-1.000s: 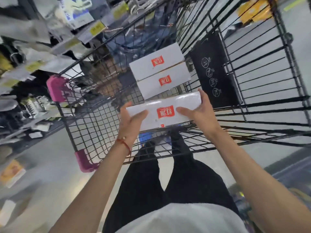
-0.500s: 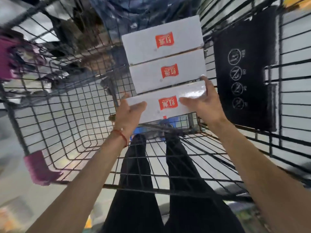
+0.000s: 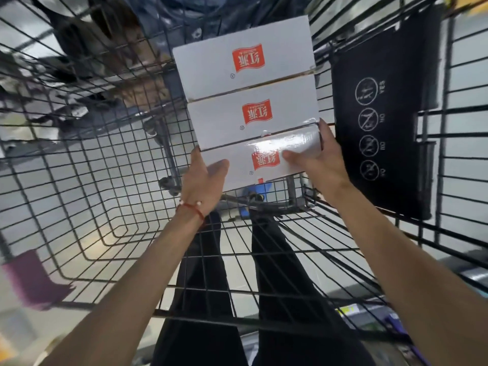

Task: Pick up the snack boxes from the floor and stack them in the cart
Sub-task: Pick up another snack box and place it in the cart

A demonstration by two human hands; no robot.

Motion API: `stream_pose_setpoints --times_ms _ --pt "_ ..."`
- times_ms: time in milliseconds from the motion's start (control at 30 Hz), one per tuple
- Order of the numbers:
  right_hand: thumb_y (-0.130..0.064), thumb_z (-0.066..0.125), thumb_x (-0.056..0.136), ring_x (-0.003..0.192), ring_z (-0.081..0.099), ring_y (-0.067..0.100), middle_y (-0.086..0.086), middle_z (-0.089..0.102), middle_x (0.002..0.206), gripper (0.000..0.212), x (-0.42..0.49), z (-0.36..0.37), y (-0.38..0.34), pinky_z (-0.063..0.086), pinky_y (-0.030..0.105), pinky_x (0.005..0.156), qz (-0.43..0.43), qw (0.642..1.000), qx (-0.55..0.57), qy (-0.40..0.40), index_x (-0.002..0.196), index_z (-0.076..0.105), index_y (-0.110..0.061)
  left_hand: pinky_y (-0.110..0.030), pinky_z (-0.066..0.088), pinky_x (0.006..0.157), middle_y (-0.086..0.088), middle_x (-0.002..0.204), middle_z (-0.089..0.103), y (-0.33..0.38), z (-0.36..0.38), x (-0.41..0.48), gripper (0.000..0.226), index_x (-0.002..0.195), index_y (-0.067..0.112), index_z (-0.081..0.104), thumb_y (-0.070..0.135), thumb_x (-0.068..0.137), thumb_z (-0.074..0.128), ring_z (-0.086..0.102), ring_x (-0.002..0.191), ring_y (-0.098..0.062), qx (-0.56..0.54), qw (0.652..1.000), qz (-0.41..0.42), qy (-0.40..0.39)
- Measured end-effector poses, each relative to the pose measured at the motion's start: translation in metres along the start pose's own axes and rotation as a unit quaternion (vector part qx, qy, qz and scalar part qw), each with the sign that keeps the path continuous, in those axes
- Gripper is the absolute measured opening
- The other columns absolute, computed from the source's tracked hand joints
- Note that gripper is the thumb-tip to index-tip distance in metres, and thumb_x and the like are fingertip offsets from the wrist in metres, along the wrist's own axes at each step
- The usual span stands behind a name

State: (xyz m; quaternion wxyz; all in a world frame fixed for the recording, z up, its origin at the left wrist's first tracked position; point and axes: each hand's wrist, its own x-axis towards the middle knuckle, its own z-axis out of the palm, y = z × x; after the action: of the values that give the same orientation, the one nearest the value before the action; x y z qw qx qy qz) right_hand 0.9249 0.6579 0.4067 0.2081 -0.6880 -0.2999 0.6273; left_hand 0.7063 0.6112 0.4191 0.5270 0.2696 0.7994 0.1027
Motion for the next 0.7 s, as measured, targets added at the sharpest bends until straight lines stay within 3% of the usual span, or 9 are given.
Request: stream_pose_setpoints --times_ms 133,200,333,433,567,633,700 --pt "0.002 0.083 0.081 0.115 0.070 0.012 -0.001 0.070 0.130 0.070 0.003 -0.007 0.004 0.061 0.029 0.089 -0.010 1.000 -0.012 0.009 0.142 0.055 -0.018 -0.014 0.041 0.052 0.013 0.084 0.055 0.003 0.004 0.002 0.048 0.143 0.009 0.037 0.026 0.101 0.054 0.056 0.071 -0.007 0.036 0.999 -0.011 -0.001" --pt "-0.001 0.086 0.079 0.120 0.068 0.016 -0.002 0.070 0.131 0.073 0.005 -0.008 0.006 0.061 0.035 0.093 -0.005 1.000 -0.016 0.017 0.143 0.056 -0.022 -0.010 0.041 0.040 0.011 0.077 0.049 0.006 0.005 0.002 0.056 0.149 0.004 0.029 0.024 0.102 0.053 0.050 0.063 -0.005 0.053 0.999 -0.013 -0.003" --pt "0.000 0.085 0.080 0.120 0.068 0.014 -0.003 0.071 0.129 0.070 0.005 -0.005 0.009 0.061 0.034 0.094 -0.017 0.999 -0.028 0.029 0.141 0.057 -0.021 -0.004 0.038 0.037 0.010 0.077 0.048 0.003 0.004 0.002 0.060 0.152 0.003 0.023 0.023 0.103 0.052 0.046 0.061 -0.003 0.047 0.999 -0.014 -0.011" --pt "-0.003 0.085 0.080 0.121 0.067 0.015 -0.003 0.070 0.129 0.069 0.006 -0.004 0.012 0.061 0.035 0.095 -0.029 0.998 -0.039 0.032 0.140 0.056 -0.022 -0.001 0.037 0.039 0.013 0.081 0.049 -0.001 0.003 0.003 0.061 0.154 0.009 0.024 0.023 0.103 0.053 0.046 0.065 0.000 0.024 1.000 -0.015 -0.012" --pt "-0.002 0.081 0.085 0.125 0.063 0.019 -0.002 0.064 0.135 0.062 0.001 0.004 0.010 0.061 0.024 0.085 -0.024 0.997 -0.057 0.036 0.134 0.052 -0.028 -0.003 0.039 0.042 0.015 0.083 0.049 -0.003 0.004 0.005 0.062 0.156 0.015 0.022 0.025 0.102 0.051 0.048 0.067 0.000 0.006 1.000 -0.022 -0.015" --pt "-0.001 0.079 0.087 0.119 0.064 0.013 -0.005 0.065 0.129 0.063 -0.002 0.006 0.007 0.060 0.021 0.085 -0.030 0.996 -0.070 0.050 0.136 0.049 -0.029 -0.014 0.045 0.060 0.012 0.094 0.055 -0.001 0.003 0.004 0.062 0.156 0.015 0.021 0.026 0.103 0.050 0.048 0.070 0.001 0.002 0.999 -0.022 -0.023" --pt "0.006 0.073 0.089 0.097 0.066 -0.001 -0.009 0.065 0.113 0.059 -0.009 0.008 0.002 0.057 0.011 0.074 -0.018 0.994 -0.087 0.064 0.134 0.048 -0.024 -0.021 0.040 0.074 0.005 0.112 0.057 0.005 0.000 -0.001 0.059 0.154 0.016 0.022 0.025 0.103 0.051 0.049 0.076 0.002 -0.011 0.999 -0.020 -0.035"
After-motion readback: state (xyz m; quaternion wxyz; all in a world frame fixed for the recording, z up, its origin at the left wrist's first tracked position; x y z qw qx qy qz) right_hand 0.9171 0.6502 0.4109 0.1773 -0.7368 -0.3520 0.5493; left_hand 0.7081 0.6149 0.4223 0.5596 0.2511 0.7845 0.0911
